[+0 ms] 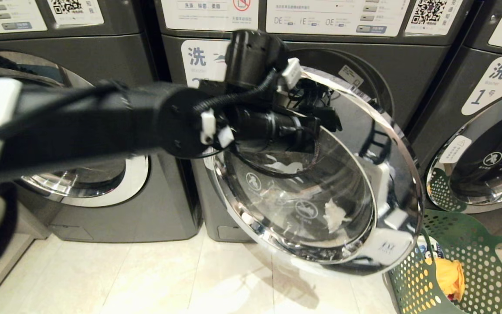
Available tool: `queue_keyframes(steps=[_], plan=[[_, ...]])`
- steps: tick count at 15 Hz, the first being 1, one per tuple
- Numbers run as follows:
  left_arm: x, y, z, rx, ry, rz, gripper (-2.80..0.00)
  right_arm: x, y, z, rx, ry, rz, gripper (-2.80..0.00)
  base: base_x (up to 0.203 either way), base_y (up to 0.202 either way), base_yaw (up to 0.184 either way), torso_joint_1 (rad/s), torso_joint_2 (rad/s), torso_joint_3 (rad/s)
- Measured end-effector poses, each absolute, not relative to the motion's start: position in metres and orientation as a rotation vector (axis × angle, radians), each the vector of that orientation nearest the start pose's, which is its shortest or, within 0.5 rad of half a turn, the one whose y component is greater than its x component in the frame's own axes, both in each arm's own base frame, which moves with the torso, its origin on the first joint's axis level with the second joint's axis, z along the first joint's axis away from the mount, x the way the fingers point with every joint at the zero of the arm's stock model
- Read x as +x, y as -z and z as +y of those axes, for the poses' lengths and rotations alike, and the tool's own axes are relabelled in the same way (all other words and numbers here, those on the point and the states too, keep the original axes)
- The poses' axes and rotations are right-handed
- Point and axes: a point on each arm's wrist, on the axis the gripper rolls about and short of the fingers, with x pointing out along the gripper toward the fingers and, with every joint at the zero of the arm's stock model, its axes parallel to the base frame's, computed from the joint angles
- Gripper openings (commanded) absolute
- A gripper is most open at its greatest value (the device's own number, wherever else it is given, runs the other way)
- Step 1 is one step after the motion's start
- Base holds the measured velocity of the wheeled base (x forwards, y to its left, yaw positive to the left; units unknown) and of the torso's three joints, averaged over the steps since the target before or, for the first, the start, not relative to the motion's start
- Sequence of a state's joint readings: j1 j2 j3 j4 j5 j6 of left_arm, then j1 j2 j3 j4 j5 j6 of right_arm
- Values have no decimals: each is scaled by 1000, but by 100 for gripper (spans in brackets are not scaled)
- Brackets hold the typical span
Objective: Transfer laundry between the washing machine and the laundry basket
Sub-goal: Close the washing machine door with the left hand, then press the washing machine door tightly with the right hand
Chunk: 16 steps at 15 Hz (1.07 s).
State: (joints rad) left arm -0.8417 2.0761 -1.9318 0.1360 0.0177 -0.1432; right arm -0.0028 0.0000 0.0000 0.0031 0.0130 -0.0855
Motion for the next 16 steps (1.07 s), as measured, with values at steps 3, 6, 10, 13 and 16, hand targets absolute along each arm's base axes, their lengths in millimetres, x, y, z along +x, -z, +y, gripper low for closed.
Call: queue_keyframes(steps=[3,6,10,13,16], plan=[[311,-266,-353,70,705,-35,-280,-23,-75,0,-82,-10,3,-280,0,0,0,0,0,0],[296,-286,-353,42,629,-154,-280,-23,-75,0,-78,-11,3,-280,0,0,0,0,0,0],[253,-313,-320,76,636,-98,-280,-23,-75,1,-107,-40,7,-280,0,0,0,0,0,0],[236,-315,-301,89,624,-61,-280,-29,-99,2,-159,-83,-60,-280,0,0,0,0,0,0],[225,-328,-291,71,629,-86,-280,-24,-142,3,-153,-122,-66,-280,0,0,0,0,0,0]])
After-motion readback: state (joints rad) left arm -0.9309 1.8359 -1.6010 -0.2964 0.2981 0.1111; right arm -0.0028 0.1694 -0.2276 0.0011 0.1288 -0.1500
